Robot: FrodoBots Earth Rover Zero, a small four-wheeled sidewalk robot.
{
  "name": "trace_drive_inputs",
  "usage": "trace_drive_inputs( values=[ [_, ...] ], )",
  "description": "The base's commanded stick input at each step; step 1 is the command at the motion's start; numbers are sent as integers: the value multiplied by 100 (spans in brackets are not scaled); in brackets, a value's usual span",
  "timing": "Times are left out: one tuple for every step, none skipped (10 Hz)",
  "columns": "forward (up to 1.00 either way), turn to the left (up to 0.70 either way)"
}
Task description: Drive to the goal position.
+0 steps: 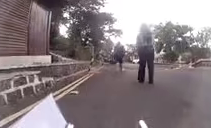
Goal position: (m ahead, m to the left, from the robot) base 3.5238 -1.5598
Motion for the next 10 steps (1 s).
trace_drive_inputs(
  values=[
    [45,27],
    [45,27],
    [45,0],
    [45,0],
    [45,0],
    [45,7],
    [45,17],
    [45,26],
    [45,27],
    [45,27]
  ],
)
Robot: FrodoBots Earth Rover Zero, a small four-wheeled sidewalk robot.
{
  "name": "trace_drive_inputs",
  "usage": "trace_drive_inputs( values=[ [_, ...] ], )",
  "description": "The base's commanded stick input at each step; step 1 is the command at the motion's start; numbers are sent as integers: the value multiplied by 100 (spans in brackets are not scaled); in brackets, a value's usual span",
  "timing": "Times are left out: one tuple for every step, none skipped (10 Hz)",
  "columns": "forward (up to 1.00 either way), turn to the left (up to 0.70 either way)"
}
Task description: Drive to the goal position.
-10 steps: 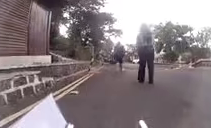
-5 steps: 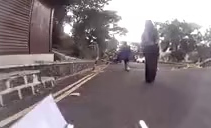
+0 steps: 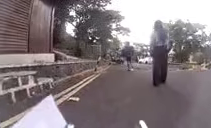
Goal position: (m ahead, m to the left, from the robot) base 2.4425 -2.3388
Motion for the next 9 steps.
trace_drive_inputs(
  values=[
    [45,27],
    [45,27],
    [45,27],
    [45,27],
    [45,27],
    [45,27],
    [45,23],
    [45,14],
    [45,4]
  ],
)
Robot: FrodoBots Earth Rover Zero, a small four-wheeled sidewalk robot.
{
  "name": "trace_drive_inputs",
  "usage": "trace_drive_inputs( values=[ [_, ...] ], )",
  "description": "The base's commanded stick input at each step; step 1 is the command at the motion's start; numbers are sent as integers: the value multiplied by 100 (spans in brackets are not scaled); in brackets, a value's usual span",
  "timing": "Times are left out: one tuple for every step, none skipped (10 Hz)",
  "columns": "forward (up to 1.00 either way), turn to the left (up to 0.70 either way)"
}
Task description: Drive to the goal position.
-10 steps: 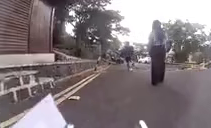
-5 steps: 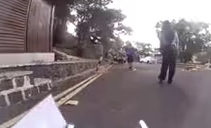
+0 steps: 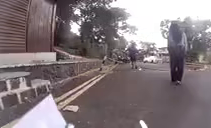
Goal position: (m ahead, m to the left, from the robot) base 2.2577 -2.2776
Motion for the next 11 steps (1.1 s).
trace_drive_inputs(
  values=[
    [45,0],
    [45,0],
    [45,0],
    [45,27],
    [45,27],
    [45,27],
    [45,27],
    [45,27],
    [45,27],
    [45,27],
    [45,27]
  ],
)
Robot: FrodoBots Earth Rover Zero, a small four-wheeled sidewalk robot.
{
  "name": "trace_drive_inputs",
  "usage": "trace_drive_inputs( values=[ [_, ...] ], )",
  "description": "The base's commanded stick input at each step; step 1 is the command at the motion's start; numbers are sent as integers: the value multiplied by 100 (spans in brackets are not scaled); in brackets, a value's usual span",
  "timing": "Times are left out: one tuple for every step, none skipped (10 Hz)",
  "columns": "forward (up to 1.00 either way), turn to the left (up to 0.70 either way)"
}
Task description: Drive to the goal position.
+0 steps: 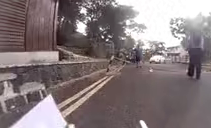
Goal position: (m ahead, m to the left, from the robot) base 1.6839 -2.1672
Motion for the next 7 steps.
trace_drive_inputs(
  values=[
    [45,27],
    [45,27],
    [45,27],
    [45,26],
    [45,25],
    [45,24],
    [45,0]
  ],
)
